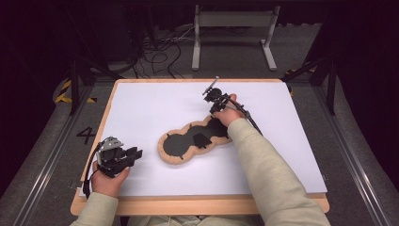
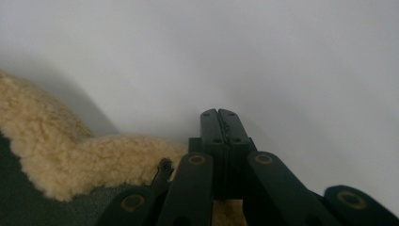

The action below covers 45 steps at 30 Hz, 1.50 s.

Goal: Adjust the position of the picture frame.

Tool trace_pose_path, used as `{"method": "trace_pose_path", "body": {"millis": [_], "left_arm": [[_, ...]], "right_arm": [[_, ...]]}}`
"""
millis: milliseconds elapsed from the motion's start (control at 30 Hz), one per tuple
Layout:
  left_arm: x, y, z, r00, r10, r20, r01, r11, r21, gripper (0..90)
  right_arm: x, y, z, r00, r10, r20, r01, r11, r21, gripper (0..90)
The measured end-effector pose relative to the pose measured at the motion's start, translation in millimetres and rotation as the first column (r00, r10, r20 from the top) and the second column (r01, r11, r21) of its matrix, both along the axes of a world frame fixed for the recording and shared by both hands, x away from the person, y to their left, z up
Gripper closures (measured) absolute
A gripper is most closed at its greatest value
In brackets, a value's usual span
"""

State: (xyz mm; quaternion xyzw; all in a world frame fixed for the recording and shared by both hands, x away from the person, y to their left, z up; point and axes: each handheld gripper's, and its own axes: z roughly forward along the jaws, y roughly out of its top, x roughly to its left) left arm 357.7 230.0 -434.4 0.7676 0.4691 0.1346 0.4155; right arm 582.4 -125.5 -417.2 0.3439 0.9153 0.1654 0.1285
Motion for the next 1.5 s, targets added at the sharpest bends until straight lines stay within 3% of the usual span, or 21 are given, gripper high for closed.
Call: {"method": "trace_pose_path", "body": {"millis": [100, 400, 667, 833, 900, 1033, 1100, 1300, 1500], "left_arm": [[2.6, -1.4, 1.7, 0.9999, -0.012, 0.003, 0.012, 0.9999, -0.007, 69.2], [6.4, -12.0, 1.2, 0.9982, -0.06, -0.008, 0.06, 0.9981, -0.015, 68.2], [9.2, -16.2, 3.1, 0.9952, -0.097, -0.013, 0.096, 0.9945, -0.04, 66.7], [13.4, -17.5, 2.5, 0.9935, -0.113, -0.014, 0.112, 0.993, -0.037, 66.5], [16.3, -18.6, 2.8, 0.9929, -0.118, -0.014, 0.117, 0.9923, -0.038, 66.5], [21.2, -23.6, 3.5, 0.9919, -0.127, -0.008, 0.126, 0.9909, -0.046, 66.6], [23.6, -26.4, 2.8, 0.9911, -0.133, -0.008, 0.132, 0.9904, -0.04, 66.7], [26.9, -32.5, 5.1, 0.9899, -0.142, -0.005, 0.142, 0.9889, -0.045, 65.6], [29.7, -34.8, 5.9, 0.9886, -0.15, 0.009, 0.15, 0.9882, -0.031, 65.3]], "right_arm": [[-9.6, -10.7, -0.6, 0.9998, -0.01, -0.017, 0.01, 0.9994, 0.032, 90.0], [-39.1, -32.6, -0.2, 0.9978, 0.004, -0.067, 0.0, 0.9985, 0.055, 90.0], [-70.0, -45.4, -0.6, 0.9973, 0.014, -0.072, -0.009, 0.9976, 0.069, 90.0], [-80.3, -50.7, -1.3, 0.9972, 0.012, -0.073, -0.005, 0.9961, 0.088, 90.0], [-83.3, -52.8, -1.2, 0.9982, 0.008, -0.06, -0.002, 0.9955, 0.095, 90.0], [-95.4, -58.2, 10.5, 0.9968, -0.025, 0.075, 0.015, 0.9902, 0.139, 90.0], [-103.7, -59.1, 18.2, 0.9943, -0.015, 0.105, -0.003, 0.9849, 0.173, 90.0], [-122.6, -60.9, 28.2, 0.9931, 0.015, 0.116, -0.04, 0.9756, 0.216, 90.0], [-145.6, -59.4, 30.6, 0.9891, 0.073, 0.128, -0.108, 0.9492, 0.296, 90.0]]}}
